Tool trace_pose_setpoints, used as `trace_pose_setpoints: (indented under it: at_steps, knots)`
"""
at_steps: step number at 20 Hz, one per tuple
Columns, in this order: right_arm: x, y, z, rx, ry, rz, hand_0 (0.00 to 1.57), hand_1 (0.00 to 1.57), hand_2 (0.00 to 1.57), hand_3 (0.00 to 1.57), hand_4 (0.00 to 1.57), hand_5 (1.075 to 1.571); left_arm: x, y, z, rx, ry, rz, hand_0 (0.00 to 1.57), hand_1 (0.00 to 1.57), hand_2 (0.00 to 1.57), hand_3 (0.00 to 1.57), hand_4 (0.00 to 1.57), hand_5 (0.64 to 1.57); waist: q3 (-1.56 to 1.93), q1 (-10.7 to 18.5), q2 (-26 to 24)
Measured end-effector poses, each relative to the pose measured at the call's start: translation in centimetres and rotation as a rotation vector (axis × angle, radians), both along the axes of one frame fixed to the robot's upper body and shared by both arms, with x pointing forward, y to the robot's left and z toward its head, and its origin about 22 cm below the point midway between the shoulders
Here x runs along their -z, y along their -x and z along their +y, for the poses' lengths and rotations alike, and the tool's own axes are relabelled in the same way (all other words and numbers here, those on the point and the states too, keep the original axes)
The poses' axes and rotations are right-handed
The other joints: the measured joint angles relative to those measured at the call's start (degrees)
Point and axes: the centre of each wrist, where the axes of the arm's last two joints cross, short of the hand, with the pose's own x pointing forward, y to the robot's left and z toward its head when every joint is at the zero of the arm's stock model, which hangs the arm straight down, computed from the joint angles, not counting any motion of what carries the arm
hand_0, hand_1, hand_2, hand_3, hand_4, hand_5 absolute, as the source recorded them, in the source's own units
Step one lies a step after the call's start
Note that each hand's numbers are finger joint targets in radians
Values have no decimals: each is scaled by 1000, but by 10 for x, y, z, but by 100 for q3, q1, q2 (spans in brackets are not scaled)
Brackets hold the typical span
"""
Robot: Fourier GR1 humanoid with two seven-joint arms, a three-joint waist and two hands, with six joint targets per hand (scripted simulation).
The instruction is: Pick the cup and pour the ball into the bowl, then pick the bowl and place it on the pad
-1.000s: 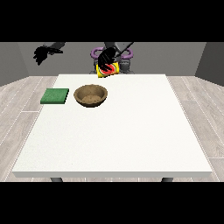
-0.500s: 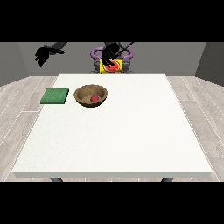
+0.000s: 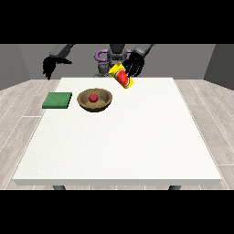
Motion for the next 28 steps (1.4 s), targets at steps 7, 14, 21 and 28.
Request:
trace_pose_setpoints:
  at_steps: [7,14,21,28]
  knots:
    - [-7,-27,44,23,-11,-57,0,0,0,0,213,1571,9,24,28,94,577,39,0,0,0,0,0,1565,23,158,538]
    - [-5,-47,81,132,-53,-67,0,0,0,0,327,1570,21,43,50,329,798,37,0,0,0,0,0,1563,88,766,884]
    - [16,-56,90,169,-66,-56,0,0,0,0,244,1566,25,51,85,382,838,19,0,0,0,0,0,1564,108,840,988]
    - [26,-64,84,170,-67,-34,0,0,0,0,93,1563,11,51,113,382,847,4,0,0,0,0,0,1566,113,794,1019]
